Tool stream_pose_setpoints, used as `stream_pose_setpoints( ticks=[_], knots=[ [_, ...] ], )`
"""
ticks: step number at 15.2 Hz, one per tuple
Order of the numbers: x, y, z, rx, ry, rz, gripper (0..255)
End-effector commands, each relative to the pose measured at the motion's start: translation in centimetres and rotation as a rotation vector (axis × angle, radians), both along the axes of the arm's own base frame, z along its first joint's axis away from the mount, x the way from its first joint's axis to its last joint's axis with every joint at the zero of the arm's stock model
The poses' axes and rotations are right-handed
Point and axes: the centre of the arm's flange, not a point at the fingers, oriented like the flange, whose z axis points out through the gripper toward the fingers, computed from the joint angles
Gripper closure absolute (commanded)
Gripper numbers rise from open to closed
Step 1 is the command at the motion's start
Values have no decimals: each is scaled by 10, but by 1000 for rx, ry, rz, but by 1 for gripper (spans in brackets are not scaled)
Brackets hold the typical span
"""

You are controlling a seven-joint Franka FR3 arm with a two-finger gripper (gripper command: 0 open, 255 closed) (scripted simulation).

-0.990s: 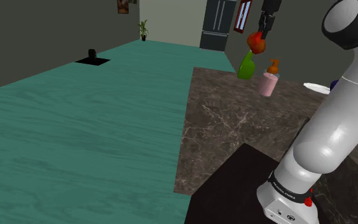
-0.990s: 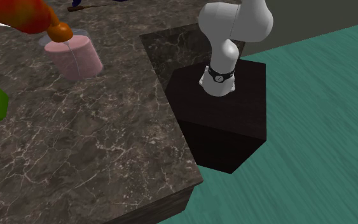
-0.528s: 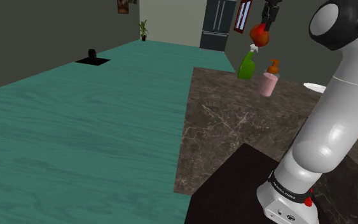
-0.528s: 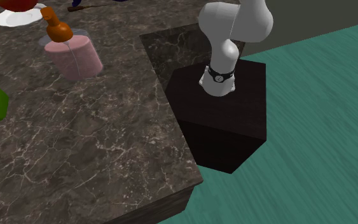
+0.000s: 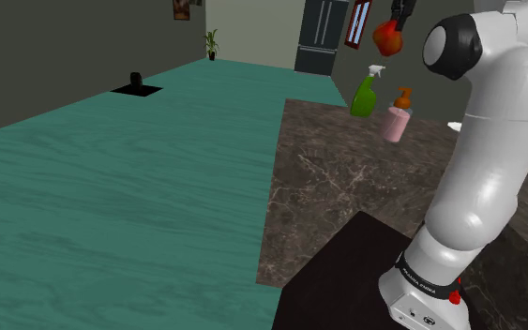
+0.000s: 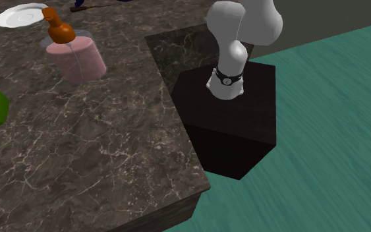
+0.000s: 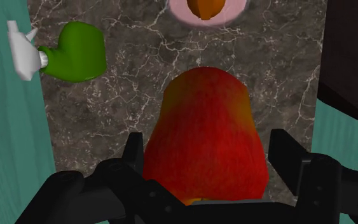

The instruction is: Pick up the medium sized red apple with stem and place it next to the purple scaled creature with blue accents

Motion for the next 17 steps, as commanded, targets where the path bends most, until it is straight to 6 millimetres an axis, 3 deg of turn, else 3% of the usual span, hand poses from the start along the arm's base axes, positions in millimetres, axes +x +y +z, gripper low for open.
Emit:
stream_pose_setpoints(
  ticks=[1,2,17],
  knots=[
    [1,0,9,1,1,3,255],
    [1,0,11,1,1,3,255],
    [-196,-6,11,1,1,3,255]
  ],
)
